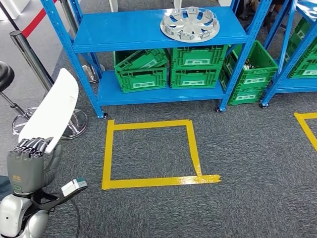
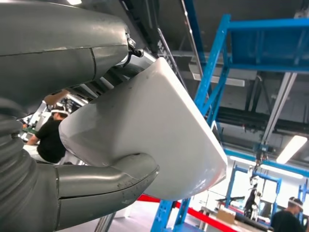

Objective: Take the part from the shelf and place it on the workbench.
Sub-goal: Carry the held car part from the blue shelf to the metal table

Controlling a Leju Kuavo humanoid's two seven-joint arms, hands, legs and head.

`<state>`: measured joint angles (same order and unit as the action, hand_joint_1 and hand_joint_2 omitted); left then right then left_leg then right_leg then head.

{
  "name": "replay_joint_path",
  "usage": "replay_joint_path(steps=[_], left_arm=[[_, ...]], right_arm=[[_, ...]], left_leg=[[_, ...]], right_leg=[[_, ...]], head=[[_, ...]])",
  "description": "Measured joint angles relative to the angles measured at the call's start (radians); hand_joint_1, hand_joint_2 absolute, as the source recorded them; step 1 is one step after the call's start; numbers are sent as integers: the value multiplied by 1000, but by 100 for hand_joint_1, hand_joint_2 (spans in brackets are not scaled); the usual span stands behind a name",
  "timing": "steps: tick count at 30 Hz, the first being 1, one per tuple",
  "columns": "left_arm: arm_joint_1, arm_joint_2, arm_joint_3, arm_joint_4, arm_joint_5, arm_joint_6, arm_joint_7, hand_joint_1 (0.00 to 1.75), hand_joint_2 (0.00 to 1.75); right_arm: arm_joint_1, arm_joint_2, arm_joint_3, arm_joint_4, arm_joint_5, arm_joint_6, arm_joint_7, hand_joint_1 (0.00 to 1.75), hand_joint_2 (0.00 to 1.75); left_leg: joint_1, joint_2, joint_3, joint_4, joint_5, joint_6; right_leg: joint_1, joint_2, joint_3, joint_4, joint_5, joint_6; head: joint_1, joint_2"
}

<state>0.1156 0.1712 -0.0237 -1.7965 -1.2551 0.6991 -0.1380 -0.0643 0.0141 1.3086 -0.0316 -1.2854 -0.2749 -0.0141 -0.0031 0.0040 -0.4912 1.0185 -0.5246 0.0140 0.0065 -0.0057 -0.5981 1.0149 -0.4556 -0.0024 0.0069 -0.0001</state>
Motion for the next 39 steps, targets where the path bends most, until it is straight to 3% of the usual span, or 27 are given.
replay_joint_path(steps=[2,3,4,5,7,8,9,10,12,13,14,16,18,19,20,22,23,24,25,26,28,30,33,35,38,39], left_arm=[[0,4,-2,1,1,0,6,175,175],[-1,5,-3,1,2,0,7,175,175],[-1,6,-4,2,4,0,8,175,175],[-2,7,-5,3,7,0,9,175,175],[-3,7,-7,5,11,0,9,175,175],[-2,7,-8,7,13,0,9,175,175],[-2,7,-8,9,14,0,9,175,175],[-2,7,-9,11,16,0,9,175,175],[-3,9,-11,16,19,0,11,175,175],[-3,12,-13,18,21,0,14,175,175],[-3,15,-15,19,22,0,18,175,175],[-4,22,-18,21,24,0,27,175,175],[-5,28,-21,24,25,0,31,175,175],[-5,31,-22,25,25,0,33,175,175],[-5,34,-23,26,26,0,35,175,175],[-5,40,-24,31,28,0,38,175,175],[-5,42,-24,33,29,0,40,175,175],[-5,43,-25,36,29,0,42,175,175],[-5,43,-26,38,29,0,44,175,175],[-5,45,-27,40,29,0,46,175,175],[-6,48,-30,42,28,0,48,175,175],[-6,52,-33,42,28,0,50,175,175],[-7,57,-37,42,28,0,54,175,175],[-8,57,-38,42,30,0,58,175,175],[-5,57,-39,42,34,0,63,175,175],[-3,57,-39,42,35,0,63,175,175]], right_arm=[[0,0,-1,1,-8,1,-6,0,0],[1,0,-2,2,-11,1,-8,0,0],[1,0,-3,3,-13,1,-9,0,0],[2,0,-4,3,-13,1,-10,0,0],[0,0,-5,3,-14,1,-10,0,0],[0,0,-5,3,-14,2,-10,0,0],[0,0,-5,3,-14,3,-10,0,0],[-1,0,-5,3,-14,3,-9,0,0],[-2,0,-5,3,-14,4,-6,0,0],[-3,0,-5,3,-14,4,-4,0,0],[-5,0,-5,3,-14,4,-3,0,0],[-5,0,-5,3,-16,3,0,0,0],[-4,0,-4,4,-18,2,2,0,0],[-3,0,-4,4,-19,1,3,0,0],[-3,0,-4,4,-21,0,4,0,0],[-2,0,-4,4,-23,-1,5,0,0],[-1,0,-4,4,-24,-1,4,0,0],[-1,0,-4,4,-24,-1,3,0,0],[0,0,-4,4,-24,-1,1,0,0],[0,0,-4,4,-23,-2,-1,0,0],[0,0,-4,4,-22,-2,-5,0,0],[-2,2,-4,4,-21,-2,-7,0,0],[-2,6,-4,4,-18,-4,-8,0,0],[-2,6,-4,4,-17,-6,-9,0,0],[-1,6,-4,4,-17,-7,-12,0,0],[0,6,-3,4,-17,-7,-13,0,0]], left_leg=[[-3,1,2,-25,6,5],[-2,3,-6,-30,17,9],[0,5,-15,-34,28,14],[3,7,-27,-38,40,18],[3,8,-57,-36,65,23],[3,9,-74,-35,78,23],[2,9,-92,-34,90,22],[3,10,-110,-32,102,20],[3,10,-141,-28,123,14],[2,9,-154,-24,133,9],[1,9,-163,-20,143,4],[0,10,-170,-18,162,-6],[4,9,-171,-20,173,-18],[6,8,-175,-8,156,-25],[7,7,-184,21,122,-31],[10,5,-211,136,24,-41],[11,5,-224,201,-11,-45],[11,5,-227,247,-24,-46],[11,5,-215,258,-17,-45],[11,5,-186,231,4,-42],[9,3,-99,103,47,-29],[3,2,-45,10,58,-16],[1,3,-41,-22,56,-6],[7,5,-42,-40,63,6],[9,7,-58,-45,76,16],[9,7,-63,-44,80,16]], right_leg=[[-3,0,-10,-2,15,14],[-4,1,-16,2,10,21],[-4,2,-26,16,-13,27],[-5,3,-39,48,-53,32],[-8,4,-70,163,-151,40],[-9,4,-81,227,-179,43],[-9,4,-80,271,-181,46],[-10,4,-66,285,-157,47],[-11,4,10,212,-92,47],[-11,4,73,132,-86,45],[-11,4,130,49,-99,38],[-6,5,192,-54,-133,24],[-5,3,183,-62,-127,6],[-5,2,177,-62,-119,-3],[-7,0,170,-63,-110,-12],[-7,-2,152,-62,-92,-21],[-6,-3,143,-60,-84,-22],[-5,-3,136,-57,-78,-21],[-5,-3,128,-53,-73,-20],[-4,-2,121,-48,-69,-19],[-3,-1,110,-37,-65,-17],[-2,-1,99,-30,-62,-10],[-2,-2,85,-27,-55,8],[-2,0,64,6,-82,18],[-7,4,-22,186,-175,30],[-9,4,-46,238,-191,34]], head=[[0,0],[0,0],[1,0],[4,0],[8,0],[8,0],[8,0],[9,0],[9,0],[9,0],[8,0],[7,0],[8,0],[8,0],[6,0],[0,0],[-1,0],[-1,0],[-1,0],[-1,0],[-1,0],[0,0],[0,0],[3,0],[7,0],[6,0]])
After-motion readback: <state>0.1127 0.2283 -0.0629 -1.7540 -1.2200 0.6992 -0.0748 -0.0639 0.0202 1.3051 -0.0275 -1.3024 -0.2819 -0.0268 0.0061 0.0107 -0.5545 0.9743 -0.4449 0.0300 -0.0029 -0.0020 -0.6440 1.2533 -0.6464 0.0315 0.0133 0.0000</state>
